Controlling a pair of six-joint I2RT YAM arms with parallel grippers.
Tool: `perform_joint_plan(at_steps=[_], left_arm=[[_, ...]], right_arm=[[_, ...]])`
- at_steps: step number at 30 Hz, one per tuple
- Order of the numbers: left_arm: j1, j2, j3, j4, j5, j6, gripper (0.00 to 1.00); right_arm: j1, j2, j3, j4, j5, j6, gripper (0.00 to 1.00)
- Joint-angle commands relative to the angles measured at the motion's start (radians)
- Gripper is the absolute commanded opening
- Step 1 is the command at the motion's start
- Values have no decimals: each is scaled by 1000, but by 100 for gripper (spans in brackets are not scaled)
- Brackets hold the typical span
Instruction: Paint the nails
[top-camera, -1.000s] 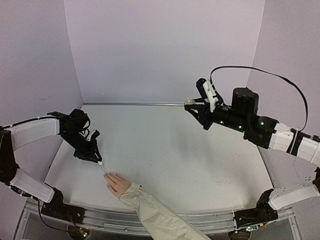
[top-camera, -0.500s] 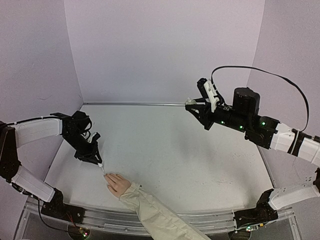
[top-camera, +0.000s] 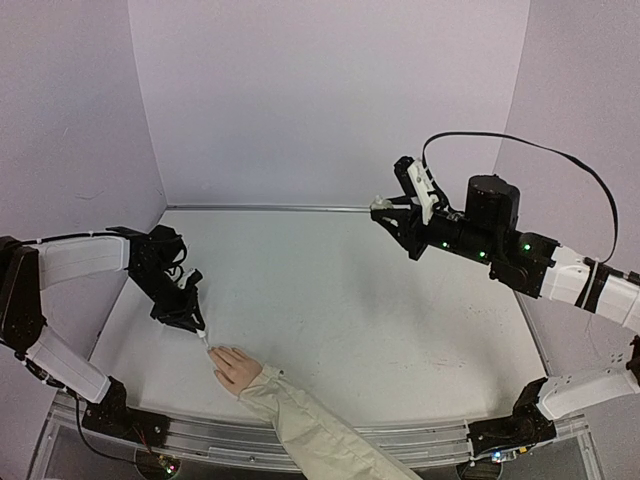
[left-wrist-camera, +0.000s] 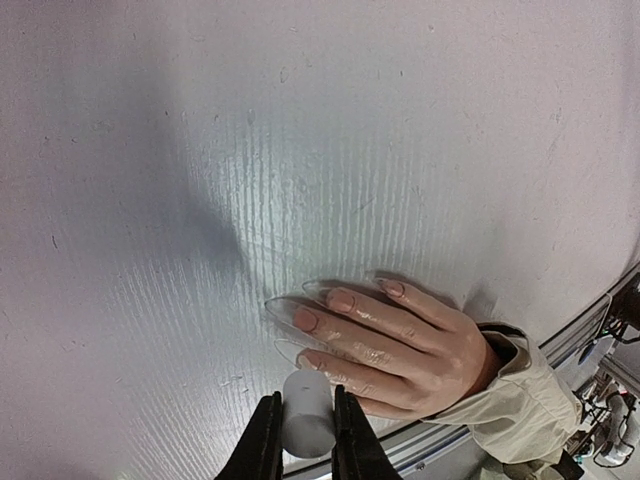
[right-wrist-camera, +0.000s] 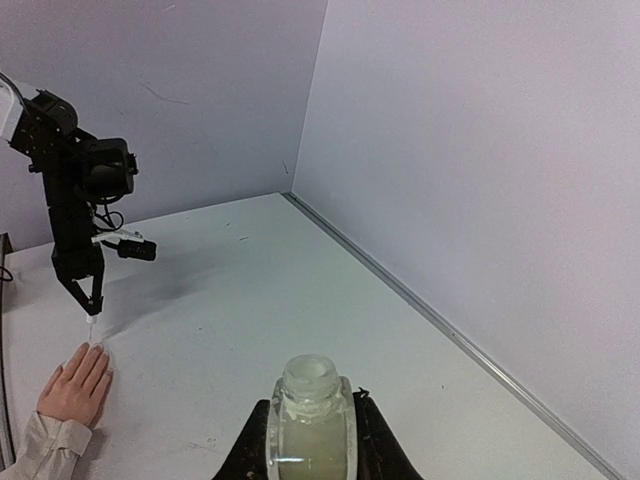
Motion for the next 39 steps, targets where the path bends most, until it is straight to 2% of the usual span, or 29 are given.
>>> perform_joint_plan(at_steps=[1, 39], left_arm=[[-2, 3, -3, 22, 20, 6, 0], [-27, 30, -1, 8, -31, -3, 0]], right_arm=[[-1, -38, 20, 47, 15, -14, 0], [-1, -52, 14, 35, 26, -16, 0]])
